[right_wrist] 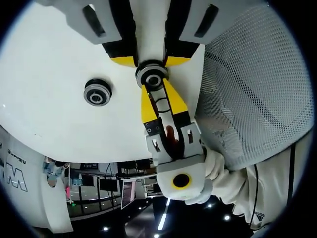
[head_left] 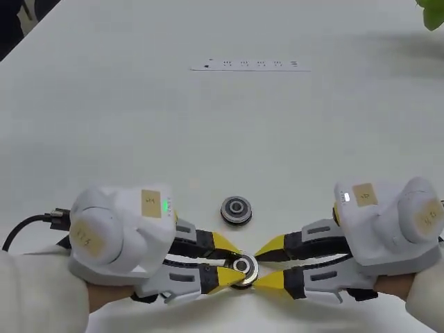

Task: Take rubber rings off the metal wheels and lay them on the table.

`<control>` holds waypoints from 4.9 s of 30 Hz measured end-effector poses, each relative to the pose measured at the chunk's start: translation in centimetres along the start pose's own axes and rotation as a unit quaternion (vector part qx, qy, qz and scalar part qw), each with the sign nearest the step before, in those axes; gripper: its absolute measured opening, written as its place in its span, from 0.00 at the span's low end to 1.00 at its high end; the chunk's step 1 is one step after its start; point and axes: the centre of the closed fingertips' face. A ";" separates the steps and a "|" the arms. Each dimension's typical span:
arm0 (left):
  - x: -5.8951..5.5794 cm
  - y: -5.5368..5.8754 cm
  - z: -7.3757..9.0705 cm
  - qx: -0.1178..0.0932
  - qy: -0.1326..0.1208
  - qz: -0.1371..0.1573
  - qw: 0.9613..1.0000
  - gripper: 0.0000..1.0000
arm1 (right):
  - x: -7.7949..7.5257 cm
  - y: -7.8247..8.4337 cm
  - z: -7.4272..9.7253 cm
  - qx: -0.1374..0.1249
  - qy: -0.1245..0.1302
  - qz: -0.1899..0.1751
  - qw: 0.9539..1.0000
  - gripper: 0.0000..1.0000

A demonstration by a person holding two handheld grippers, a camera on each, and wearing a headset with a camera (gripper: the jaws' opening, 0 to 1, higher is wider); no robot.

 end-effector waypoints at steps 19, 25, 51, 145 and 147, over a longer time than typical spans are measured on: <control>0.2 0.0 -0.3 -0.002 -0.003 -0.001 1.000 0.14 | -0.4 0.3 0.4 0.007 0.008 -0.012 1.000 0.01; 0.2 0.0 -0.3 -0.003 -0.004 -0.001 1.000 0.14 | -0.5 0.3 0.4 0.015 0.006 -0.026 1.000 0.01; 0.1 0.0 -0.2 -0.010 -0.007 -0.004 1.000 0.13 | -1.2 0.1 1.0 -0.017 0.011 -0.226 0.974 0.00; 0.0 0.0 0.0 -0.015 -0.009 0.000 1.000 0.13 | 0.0 -2.3 1.0 -0.071 -0.033 -0.287 0.955 0.00; 0.0 0.0 0.0 -0.014 -0.010 0.001 1.000 0.13 | -0.3 -2.0 1.1 -0.068 -0.030 -0.287 0.955 0.00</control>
Point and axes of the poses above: the centre of the closed fingertips' face, and the gripper's own axes: z roughly backward along the fingers, x roughly to its left, y roughly out of its underside, and after that the axes turned 10 degrees about -z, right-handed
